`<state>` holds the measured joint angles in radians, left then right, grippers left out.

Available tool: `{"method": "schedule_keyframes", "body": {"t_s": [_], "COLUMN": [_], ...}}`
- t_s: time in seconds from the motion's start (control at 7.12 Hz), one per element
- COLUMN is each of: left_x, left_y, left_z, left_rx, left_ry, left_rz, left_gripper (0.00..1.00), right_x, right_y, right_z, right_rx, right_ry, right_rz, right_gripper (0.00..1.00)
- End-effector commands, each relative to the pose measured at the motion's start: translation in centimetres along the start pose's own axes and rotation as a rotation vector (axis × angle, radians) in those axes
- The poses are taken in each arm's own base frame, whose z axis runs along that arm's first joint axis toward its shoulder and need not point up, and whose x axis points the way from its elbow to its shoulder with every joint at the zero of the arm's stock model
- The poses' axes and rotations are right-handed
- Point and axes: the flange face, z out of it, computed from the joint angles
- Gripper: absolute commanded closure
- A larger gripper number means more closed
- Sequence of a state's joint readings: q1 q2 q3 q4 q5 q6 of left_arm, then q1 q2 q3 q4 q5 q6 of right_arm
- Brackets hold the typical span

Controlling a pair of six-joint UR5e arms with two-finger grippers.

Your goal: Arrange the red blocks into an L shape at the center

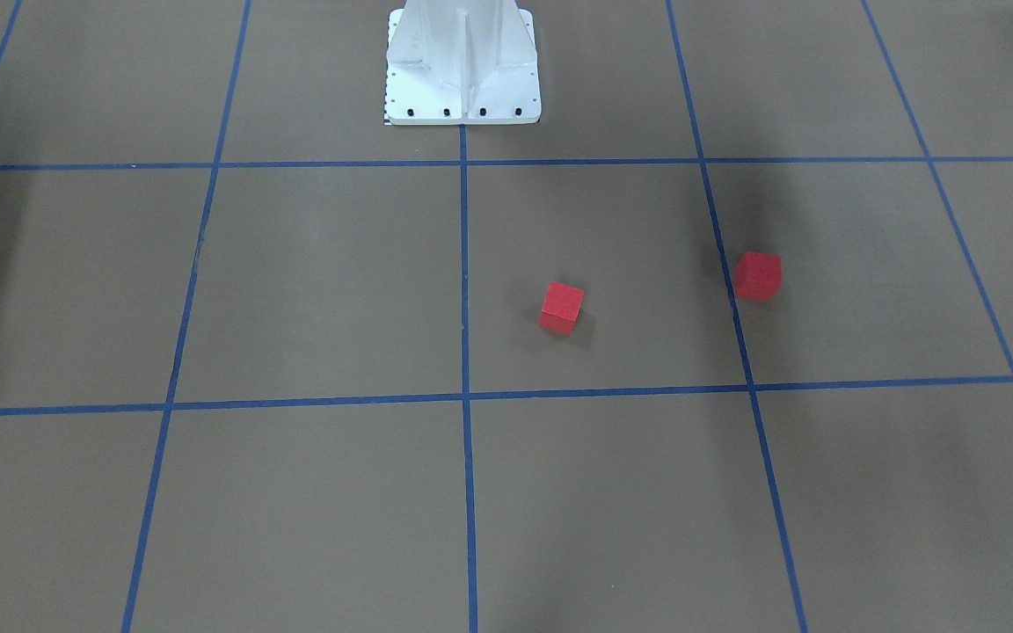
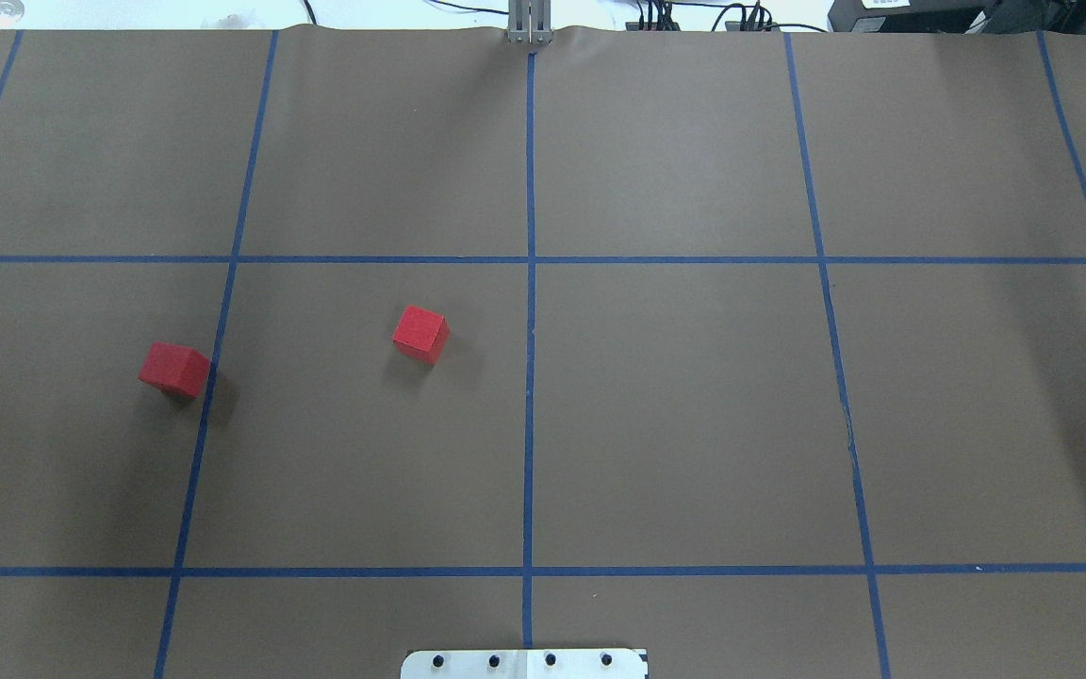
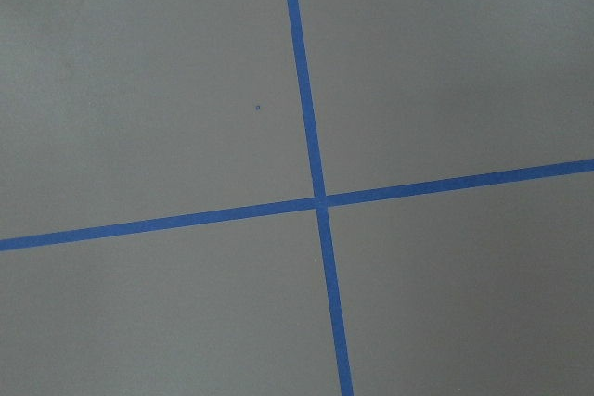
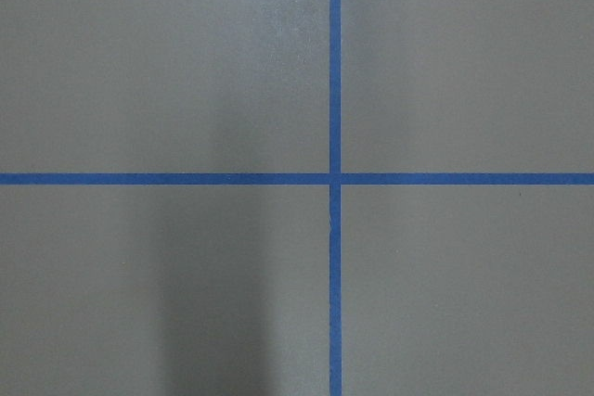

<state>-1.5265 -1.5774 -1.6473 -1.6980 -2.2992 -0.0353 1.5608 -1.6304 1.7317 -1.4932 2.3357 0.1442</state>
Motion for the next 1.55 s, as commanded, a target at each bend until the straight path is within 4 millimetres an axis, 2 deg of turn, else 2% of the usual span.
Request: {"method": "schedule_keyframes", "body": {"t_s": [0.0, 0.42, 0.7, 0.84, 1.12, 1.26, 1.4], "left_x": [-0.1, -0.3, 0.4, 1.8, 5.6, 8.7, 13.9], "left_y": [-0.1, 0.3, 0.2, -0.7, -2.2, -3.3, -6.3], "left_z": [0.1, 0.4, -0.2, -1.0, -1.3, -2.9, -3.6], "left_rx": [-0.001, -0.004, 0.010, 0.043, 0.143, 0.180, 0.205], "left_ry": [-0.001, 0.003, 0.010, 0.015, 0.037, 0.047, 0.078], "left_rz": [-0.001, -0.006, 0.010, 0.049, 0.171, 0.232, 0.316], "left_gripper": [0.00, 0.00, 0.00, 0.00, 0.00, 0.00, 0.00], "right_x": [0.1, 0.1, -0.1, -0.2, -0.2, -0.4, -0.4], "right_y": [0.3, 0.3, 0.2, 0.2, 0.1, 0.1, 0.1], "right_z": [0.0, 0.0, 0.0, -0.1, -0.1, -0.1, -0.1], "right_rx": [0.000, 0.001, 0.004, 0.004, 0.005, 0.004, 0.004], "right_ry": [-0.004, -0.005, -0.006, -0.008, -0.011, -0.026, -0.026], "right_rz": [0.000, -0.001, -0.005, -0.006, -0.007, -0.008, -0.008], "right_gripper": [0.01, 0.01, 0.01, 0.01, 0.01, 0.01, 0.01]}}
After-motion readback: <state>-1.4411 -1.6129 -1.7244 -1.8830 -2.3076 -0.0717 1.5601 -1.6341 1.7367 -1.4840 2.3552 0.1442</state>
